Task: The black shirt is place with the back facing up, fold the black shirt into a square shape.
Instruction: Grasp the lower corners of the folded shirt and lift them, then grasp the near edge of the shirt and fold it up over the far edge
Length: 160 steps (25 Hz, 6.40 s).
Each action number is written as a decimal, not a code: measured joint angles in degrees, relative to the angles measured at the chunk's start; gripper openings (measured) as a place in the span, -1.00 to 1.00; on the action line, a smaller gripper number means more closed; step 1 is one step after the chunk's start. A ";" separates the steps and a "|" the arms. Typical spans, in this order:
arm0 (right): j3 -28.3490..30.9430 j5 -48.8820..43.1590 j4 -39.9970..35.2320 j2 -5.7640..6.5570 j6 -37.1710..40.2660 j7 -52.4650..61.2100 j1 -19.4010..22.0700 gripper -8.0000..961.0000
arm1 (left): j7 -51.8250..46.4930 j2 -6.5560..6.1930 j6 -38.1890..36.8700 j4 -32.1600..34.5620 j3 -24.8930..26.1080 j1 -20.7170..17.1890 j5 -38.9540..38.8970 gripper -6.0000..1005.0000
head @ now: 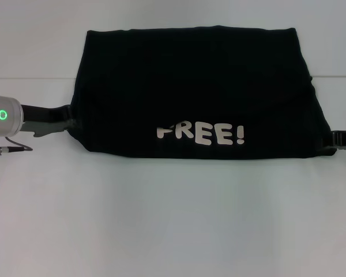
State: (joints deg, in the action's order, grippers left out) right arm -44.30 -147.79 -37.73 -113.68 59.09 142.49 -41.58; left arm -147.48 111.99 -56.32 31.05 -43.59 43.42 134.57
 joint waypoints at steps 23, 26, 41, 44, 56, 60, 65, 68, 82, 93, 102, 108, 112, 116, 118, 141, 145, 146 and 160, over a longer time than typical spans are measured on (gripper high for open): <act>4.10 -0.28 -8.20 2.82 17.35 0.33 3.45 -0.90 | 4.07 -1.26 -19.43 4.79 -0.12 -1.04 0.30 -0.98; 4.60 -0.38 -9.70 3.69 22.81 0.33 4.86 -0.90 | 4.78 -1.89 -26.55 6.80 -0.09 -2.11 0.42 -0.98; 5.16 -3.46 -15.64 3.91 41.40 -0.07 11.71 -0.90 | 10.25 -2.64 -49.02 10.57 0.03 -6.86 4.71 -0.98; 4.93 -3.49 -15.68 3.91 43.30 -0.28 12.20 -0.90 | 11.78 -2.44 -51.63 10.50 0.01 -7.90 5.58 -0.98; 13.80 -1.90 -15.59 4.29 50.46 -6.54 10.43 -0.90 | 16.85 -2.83 -57.41 10.31 8.78 -7.57 5.96 -0.98; 18.06 0.72 -14.94 5.29 49.09 -7.22 9.01 -0.90 | 16.16 -3.41 -56.05 9.90 14.37 -5.43 5.93 -0.98; 23.30 4.86 -13.02 6.72 45.17 -6.65 7.35 -0.90 | 11.97 -3.99 -49.11 9.03 18.36 -1.99 5.90 -0.98; 25.37 8.25 -11.64 7.57 41.24 -5.52 6.86 -0.90 | 9.29 -4.04 -43.84 8.94 18.34 -0.48 5.89 -0.98; 17.39 10.71 -1.26 4.28 10.80 -5.09 0.44 -0.90 | -0.29 -1.79 -15.92 5.61 6.71 2.23 6.61 -0.98; 17.57 18.31 -4.69 5.42 11.58 -4.15 1.30 -0.90 | -1.67 -1.70 -12.31 9.09 6.71 3.39 4.69 -0.98; 8.49 18.24 7.27 3.19 -15.67 -4.86 -3.06 -0.90 | -3.61 -0.02 4.27 1.72 3.00 7.34 7.99 -0.98; 4.58 18.19 9.37 1.89 -23.76 -4.87 -4.93 -0.90 | -4.22 0.62 10.01 -0.75 1.58 7.48 8.22 -0.98; 4.57 18.52 8.38 1.82 -23.58 -4.36 -5.22 -0.90 | -4.81 0.57 10.71 -0.11 2.09 6.97 7.89 -0.98; 4.96 18.67 7.54 1.91 -23.88 -4.21 -5.11 -0.90 | -5.43 0.12 11.07 0.60 2.16 7.22 7.79 -0.98; 4.73 18.68 7.48 1.92 -24.94 -4.34 -5.31 -0.90 | -5.60 0.05 12.38 0.15 2.11 7.51 7.93 -0.98; -3.65 18.41 12.08 0.30 -37.22 -4.86 -7.65 -0.85 | -4.93 2.55 18.18 -1.32 1.58 7.71 9.14 -0.98; -3.67 18.41 11.99 0.31 -37.91 -4.86 -7.81 -0.81 | -3.51 2.97 18.84 -1.22 1.57 7.85 9.06 -0.98; -3.68 18.41 11.98 0.31 -38.10 -4.86 -7.88 -0.80 | -3.31 3.02 19.10 -1.31 1.58 7.95 9.05 -0.98; -5.10 18.40 14.49 2.23 -38.58 -4.72 -9.23 -0.67 | -3.20 3.48 19.84 -1.90 1.64 8.20 7.34 -0.80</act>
State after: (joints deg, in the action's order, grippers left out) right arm -49.40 -129.38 -23.23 -111.46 20.51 137.77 -50.80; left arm -150.68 115.47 -36.47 29.15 -41.94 51.62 141.91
